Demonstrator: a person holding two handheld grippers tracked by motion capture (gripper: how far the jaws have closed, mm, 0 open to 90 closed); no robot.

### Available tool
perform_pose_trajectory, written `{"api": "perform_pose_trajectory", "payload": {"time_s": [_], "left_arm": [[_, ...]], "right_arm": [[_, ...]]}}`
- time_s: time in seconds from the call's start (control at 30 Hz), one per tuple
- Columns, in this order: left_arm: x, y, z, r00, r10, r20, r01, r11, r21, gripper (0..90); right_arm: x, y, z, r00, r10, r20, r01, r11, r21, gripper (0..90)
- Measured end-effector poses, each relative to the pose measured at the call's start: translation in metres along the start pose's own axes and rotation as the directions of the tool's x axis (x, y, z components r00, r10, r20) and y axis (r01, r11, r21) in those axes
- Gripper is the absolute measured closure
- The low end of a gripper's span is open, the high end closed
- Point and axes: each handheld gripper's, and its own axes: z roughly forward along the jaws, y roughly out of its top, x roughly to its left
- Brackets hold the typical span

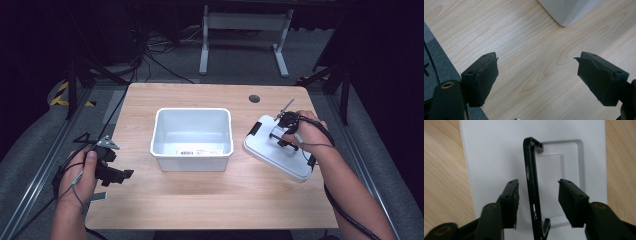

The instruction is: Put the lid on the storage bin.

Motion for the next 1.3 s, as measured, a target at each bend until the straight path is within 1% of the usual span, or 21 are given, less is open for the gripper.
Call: {"api": "perform_pose_trajectory", "payload": {"time_s": [0.13, 0.17, 0.2, 0.33, 0.4, 0.43, 0.53, 0.57, 0.6, 0.63, 0.67, 0.87, 1.0, 1.07, 1.1, 1.17, 1.2, 1.27, 1.3], "left_arm": [[0.000, 0.000, 0.001, 1.0000, -0.003, 0.002, 0.003, 1.0000, 0.003, 17.2], [0.000, 0.000, 0.001, 1.0000, -0.004, 0.001, 0.004, 1.0000, 0.002, 17.2], [0.000, 0.000, 0.001, 1.0000, 0.000, 0.001, 0.000, 1.0000, 0.001, 17.2], [0.001, 0.000, 0.001, 1.0000, -0.001, -0.001, 0.001, 1.0000, -0.001, 17.2], [0.001, 0.000, 0.001, 1.0000, -0.004, -0.001, 0.004, 1.0000, -0.001, 17.2], [0.000, 0.000, 0.001, 1.0000, -0.003, 0.001, 0.003, 1.0000, -0.001, 17.2], [0.000, 0.000, 0.001, 1.0000, -0.003, 0.004, 0.003, 1.0000, -0.005, 17.2], [0.000, 0.000, 0.001, 1.0000, -0.002, 0.006, 0.002, 1.0000, -0.004, 17.3], [0.000, 0.000, 0.001, 1.0000, -0.002, 0.006, 0.002, 1.0000, -0.004, 17.2], [0.000, 0.000, 0.001, 1.0000, 0.000, 0.005, 0.000, 1.0000, -0.002, 17.2], [0.000, 0.000, 0.001, 1.0000, -0.001, 0.007, 0.001, 1.0000, -0.003, 17.2], [0.000, 0.000, 0.000, 1.0000, -0.002, 0.004, 0.002, 1.0000, -0.009, 17.2], [0.000, 0.000, 0.000, 1.0000, 0.000, 0.003, 0.000, 1.0000, -0.008, 17.2], [0.000, 0.000, 0.000, 1.0000, 0.000, 0.004, 0.000, 1.0000, -0.008, 17.3], [0.000, 0.000, 0.000, 1.0000, 0.000, 0.005, 0.000, 1.0000, -0.008, 17.2], [0.000, 0.000, 0.000, 1.0000, 0.000, 0.005, 0.000, 1.0000, -0.008, 17.2], [0.000, 0.000, 0.000, 1.0000, 0.000, 0.005, 0.000, 1.0000, -0.008, 17.2], [-0.001, 0.001, 0.000, 1.0000, -0.001, 0.008, 0.001, 1.0000, -0.007, 17.2], [-0.001, 0.001, 0.000, 1.0000, 0.000, 0.007, 0.000, 1.0000, -0.009, 17.2]], "right_arm": [[-0.003, 0.002, 0.005, 0.9997, -0.021, -0.011, 0.021, 0.999, 0.032, 74.0], [-0.003, 0.002, 0.005, 0.9995, -0.022, -0.021, 0.023, 0.999, 0.034, 77.8], [-0.003, 0.003, 0.005, 0.9993, -0.033, -0.019, 0.033, 0.999, 0.034, 81.0], [-0.003, 0.004, 0.002, 0.9971, -0.076, 0.003, 0.076, 0.996, 0.038, 84.4], [-0.004, 0.004, 0.001, 0.9972, -0.075, 0.002, 0.074, 0.997, 0.035, 84.4], [-0.005, 0.004, 0.000, 0.9972, -0.075, -0.003, 0.075, 0.997, 0.024, 84.4], [-0.004, 0.004, -0.007, 0.9968, -0.079, 0.012, 0.078, 0.997, 0.013, 84.6], [-0.003, 0.004, -0.011, 0.9972, -0.074, 0.012, 0.074, 0.997, 0.010, 84.6], [-0.003, 0.004, -0.011, 0.9972, -0.074, 0.012, 0.074, 0.997, 0.010, 84.6], [-0.003, 0.005, -0.023, 0.9966, -0.080, 0.016, 0.081, 0.997, -0.009, 84.5], [-0.002, 0.005, -0.027, 0.9971, -0.075, 0.015, 0.075, 0.997, -0.013, 84.5], [-0.001, 0.008, -0.060, 0.9949, -0.093, 0.040, 0.095, 0.994, -0.047, 84.4], [0.000, 0.008, -0.078, 0.9943, -0.097, 0.043, 0.100, 0.993, -0.068, 84.3], [0.001, 0.008, -0.086, 0.9945, -0.096, 0.043, 0.099, 0.993, -0.071, 84.4], [0.001, 0.008, -0.090, 0.9947, -0.097, 0.035, 0.099, 0.993, -0.070, 84.4], [0.002, 0.009, -0.097, 0.9937, -0.109, 0.025, 0.110, 0.992, -0.056, 84.4], [0.002, 0.009, -0.097, 0.9937, -0.109, 0.025, 0.110, 0.992, -0.056, 84.4], [0.005, 0.010, -0.105, 0.9912, -0.129, 0.031, 0.130, 0.990, -0.053, 84.4], [0.008, 0.012, -0.113, 0.9883, -0.146, 0.044, 0.148, 0.988, -0.052, 84.4]]}}
